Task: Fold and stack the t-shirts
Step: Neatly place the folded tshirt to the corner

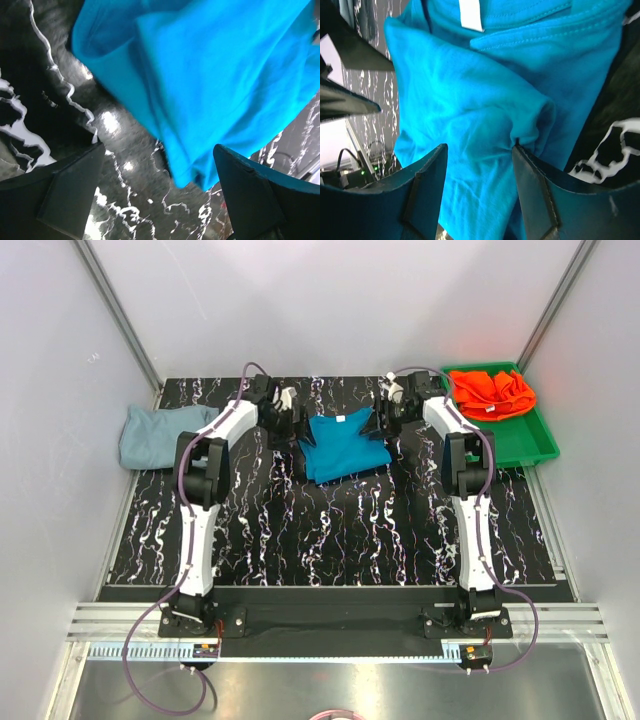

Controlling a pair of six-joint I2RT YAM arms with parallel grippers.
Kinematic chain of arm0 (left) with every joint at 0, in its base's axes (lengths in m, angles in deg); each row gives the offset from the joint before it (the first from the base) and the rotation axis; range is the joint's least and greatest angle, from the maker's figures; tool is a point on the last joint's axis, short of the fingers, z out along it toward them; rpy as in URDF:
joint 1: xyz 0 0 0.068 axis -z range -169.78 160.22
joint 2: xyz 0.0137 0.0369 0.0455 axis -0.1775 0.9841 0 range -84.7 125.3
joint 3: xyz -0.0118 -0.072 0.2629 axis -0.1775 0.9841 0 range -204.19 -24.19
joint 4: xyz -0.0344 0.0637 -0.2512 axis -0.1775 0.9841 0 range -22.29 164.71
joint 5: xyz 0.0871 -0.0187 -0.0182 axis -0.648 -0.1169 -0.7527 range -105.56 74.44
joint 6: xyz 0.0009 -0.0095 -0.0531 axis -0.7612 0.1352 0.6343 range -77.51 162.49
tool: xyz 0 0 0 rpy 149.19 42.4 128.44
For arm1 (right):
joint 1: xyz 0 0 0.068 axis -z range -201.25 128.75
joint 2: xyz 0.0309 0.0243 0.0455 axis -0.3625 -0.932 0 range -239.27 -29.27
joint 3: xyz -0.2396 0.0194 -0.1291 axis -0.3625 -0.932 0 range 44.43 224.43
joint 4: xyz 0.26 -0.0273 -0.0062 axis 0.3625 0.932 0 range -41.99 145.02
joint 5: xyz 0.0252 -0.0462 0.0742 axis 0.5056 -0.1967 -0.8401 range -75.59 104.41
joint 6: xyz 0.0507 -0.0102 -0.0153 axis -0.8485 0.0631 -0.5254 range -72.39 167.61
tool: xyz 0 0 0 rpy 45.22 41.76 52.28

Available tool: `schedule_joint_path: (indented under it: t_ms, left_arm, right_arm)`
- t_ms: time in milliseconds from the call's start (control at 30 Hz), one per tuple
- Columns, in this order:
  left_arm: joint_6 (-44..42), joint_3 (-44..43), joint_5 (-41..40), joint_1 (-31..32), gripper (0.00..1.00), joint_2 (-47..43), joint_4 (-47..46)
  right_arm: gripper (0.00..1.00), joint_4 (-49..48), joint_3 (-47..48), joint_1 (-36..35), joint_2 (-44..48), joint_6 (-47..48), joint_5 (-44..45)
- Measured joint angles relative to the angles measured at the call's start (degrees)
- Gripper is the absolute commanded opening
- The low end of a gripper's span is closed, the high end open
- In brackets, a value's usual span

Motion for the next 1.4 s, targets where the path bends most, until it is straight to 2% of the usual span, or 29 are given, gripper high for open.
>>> schedule_joint_path:
  t_ms: [200, 300, 533, 767, 800, 867, 900, 967, 1167, 1400]
  left_arm:
    - [2.6, -0.9, 4.0, 0.0, 0.95, 1.7, -2.9]
    - [4.0, -1.2, 6.0, 0.1, 0.90, 2.5, -4.7]
    - [7.2, -1.2, 10.5, 1.0, 0.72, 4.3, -8.4]
    - [9.4, -1.1, 12.3, 1.2, 0.44, 5.9, -9.9]
    - [9.5, -1.1, 12.2, 1.2, 0.34, 6.0, -10.0]
    - [9.6, -0.7, 11.9, 1.2, 0.21, 6.2, -9.9]
    - [9.5, -0.5, 11.8, 1.2, 0.08, 6.2, -9.8]
    - [9.1, -0.5, 11.3, 1.2, 0.02, 6.2, -9.2]
    - [6.3, -1.6, 9.2, 0.9, 0.00, 6.1, -6.9]
    - [-1.9, -4.8, 4.5, -0.9, 0.00, 4.2, 0.0]
  right_arm:
    - [0.62, 0.5, -6.4, -0.1, 3.8, 1.3, -0.1]
    - [0.62, 0.7, -8.3, -0.2, 4.9, 1.6, 0.0]
    - [0.62, 1.2, -10.4, -0.4, 6.2, 1.8, 0.2]
    - [0.63, 1.3, -10.4, -0.7, 6.3, 1.9, 0.5]
    - [0.63, 1.3, -10.4, -0.7, 6.3, 1.9, 0.5]
    - [0.63, 1.3, -10.4, -0.8, 6.3, 1.9, 0.5]
    - [0.63, 1.3, -10.4, -0.8, 6.3, 1.9, 0.5]
    - [0.63, 1.3, -10.4, -0.9, 6.3, 1.9, 0.5]
    - [0.63, 1.8, -10.1, -1.2, 6.3, 2.1, 0.5]
    - [0.63, 3.8, -9.9, -1.5, 7.5, 3.4, 2.1]
